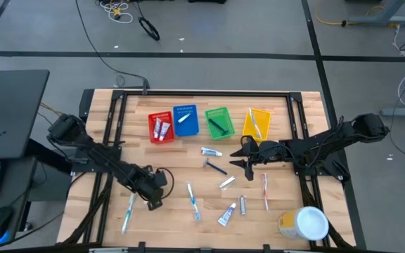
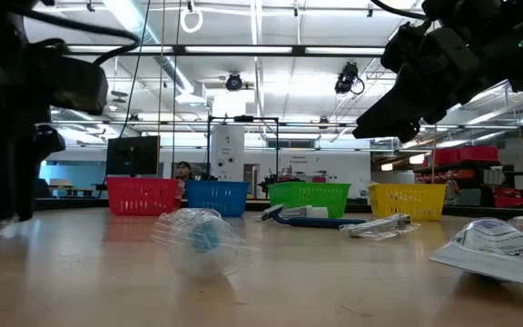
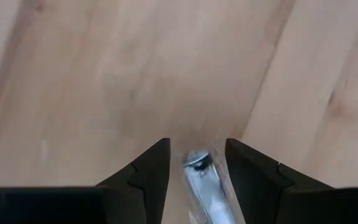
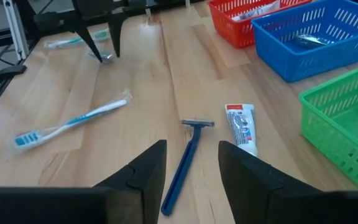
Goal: Pick & Place Travel size toiletries
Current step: Put the nail cutter into the blue bin
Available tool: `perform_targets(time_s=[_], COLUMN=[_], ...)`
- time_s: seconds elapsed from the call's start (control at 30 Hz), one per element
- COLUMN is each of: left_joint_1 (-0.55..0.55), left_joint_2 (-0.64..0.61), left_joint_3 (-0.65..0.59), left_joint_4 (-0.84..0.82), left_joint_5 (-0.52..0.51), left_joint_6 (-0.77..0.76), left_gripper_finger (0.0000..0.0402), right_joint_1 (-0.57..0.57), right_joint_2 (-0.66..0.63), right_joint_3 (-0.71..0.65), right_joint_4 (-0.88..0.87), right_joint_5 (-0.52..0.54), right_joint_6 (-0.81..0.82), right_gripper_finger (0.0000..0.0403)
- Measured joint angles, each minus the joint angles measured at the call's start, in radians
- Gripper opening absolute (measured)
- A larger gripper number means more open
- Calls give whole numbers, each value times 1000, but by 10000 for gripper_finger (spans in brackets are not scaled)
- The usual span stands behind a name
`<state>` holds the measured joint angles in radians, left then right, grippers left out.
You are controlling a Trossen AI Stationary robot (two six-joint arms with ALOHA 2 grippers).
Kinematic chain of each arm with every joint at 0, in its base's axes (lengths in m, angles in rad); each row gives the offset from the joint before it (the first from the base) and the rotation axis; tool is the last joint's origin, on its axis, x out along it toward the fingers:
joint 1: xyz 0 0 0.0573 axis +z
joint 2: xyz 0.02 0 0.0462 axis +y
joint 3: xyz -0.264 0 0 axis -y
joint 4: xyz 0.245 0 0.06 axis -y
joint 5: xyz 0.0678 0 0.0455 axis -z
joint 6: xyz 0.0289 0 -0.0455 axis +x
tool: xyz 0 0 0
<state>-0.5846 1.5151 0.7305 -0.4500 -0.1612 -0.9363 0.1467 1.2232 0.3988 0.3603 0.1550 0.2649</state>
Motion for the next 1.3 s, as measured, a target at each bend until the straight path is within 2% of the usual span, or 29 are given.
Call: perform_targets(time_s=[0.2,0.4,0.53,0.7,0.8,0.97,1.07,1.17,1.3], left_joint_1=[-13,-49,-83,-102,-104,-103,-102,-96,-55], left_joint_2=[-3,12,53,85,86,84,86,89,92], left_joint_3=[19,19,20,24,23,22,21,35,62], left_joint_4=[-23,-46,-20,-20,-28,-39,-36,-32,-11], left_joint_5=[70,13,-7,-31,-48,-62,-113,-161,-362], left_joint_6=[-92,-129,-59,-51,-47,-81,-162,-192,-189], left_gripper_finger=[164,164,164,163,145,90,68,67,75], right_joint_1=[0,0,0,0,0,0,0,0,0], right_joint_2=[0,0,0,0,0,0,0,0,0], right_joint_3=[0,0,0,0,0,0,0,0,0], right_joint_4=[-1,-4,-5,-5,-5,-5,-5,-5,-3], right_joint_5=[0,0,-1,-1,-1,-1,-1,-1,-1], right_joint_6=[0,0,0,0,0,0,0,0,0], right_gripper_finger=[156,156,156,156,156,156,156,156,156])
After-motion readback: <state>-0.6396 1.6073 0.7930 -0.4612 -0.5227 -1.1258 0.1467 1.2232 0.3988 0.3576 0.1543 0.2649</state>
